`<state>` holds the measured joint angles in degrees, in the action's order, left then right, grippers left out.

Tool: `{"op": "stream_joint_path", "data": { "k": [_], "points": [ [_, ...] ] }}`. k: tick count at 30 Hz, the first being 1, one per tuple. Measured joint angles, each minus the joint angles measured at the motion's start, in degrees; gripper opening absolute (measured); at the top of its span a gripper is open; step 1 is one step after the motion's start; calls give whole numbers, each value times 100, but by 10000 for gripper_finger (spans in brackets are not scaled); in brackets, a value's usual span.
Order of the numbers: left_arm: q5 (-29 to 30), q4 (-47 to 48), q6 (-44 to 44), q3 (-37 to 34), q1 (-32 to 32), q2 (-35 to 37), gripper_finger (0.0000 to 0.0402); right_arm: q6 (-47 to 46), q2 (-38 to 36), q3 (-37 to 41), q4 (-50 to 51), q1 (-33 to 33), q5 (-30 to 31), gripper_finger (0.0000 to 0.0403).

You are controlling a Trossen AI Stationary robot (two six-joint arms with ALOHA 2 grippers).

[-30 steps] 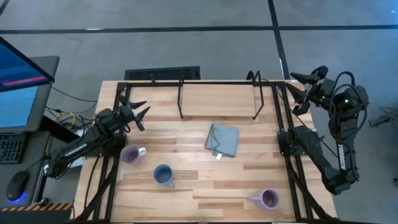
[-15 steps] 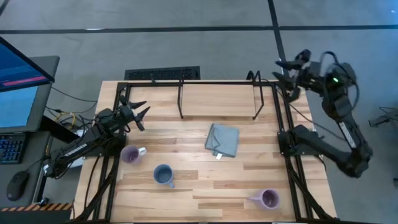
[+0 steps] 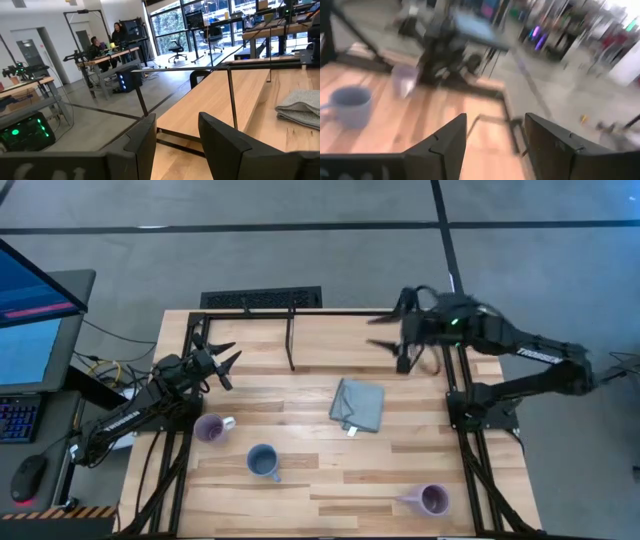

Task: Stack small to large cups/mugs on shelf
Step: Put the blue mug on the shelf

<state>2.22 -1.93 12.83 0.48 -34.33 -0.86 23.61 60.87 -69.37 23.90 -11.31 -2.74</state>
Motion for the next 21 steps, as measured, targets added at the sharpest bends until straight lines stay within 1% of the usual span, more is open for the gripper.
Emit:
{"op": "stream_joint_path", "data": {
  "k": [2, 6, 12, 16, 21],
  "points": [
    [0, 1, 0, 1, 0, 0, 139, -352, 185, -166, 266, 380, 279, 221],
    [0, 2, 1, 0, 0, 0, 139, -1036, 481, -236, 540, 916, 522, 221],
    [-2, 4, -1, 1, 0, 0, 139, -1273, 922, -236, 420, 1495, 1079, 221],
    [-2, 7, -3, 1, 0, 1, 139, -1434, 1251, -233, 260, 1755, 1202, 221],
    [-2, 9, -3, 1, 0, 0, 139, -2101, 1669, -229, -122, 1974, 1195, 221]
  ]
}}
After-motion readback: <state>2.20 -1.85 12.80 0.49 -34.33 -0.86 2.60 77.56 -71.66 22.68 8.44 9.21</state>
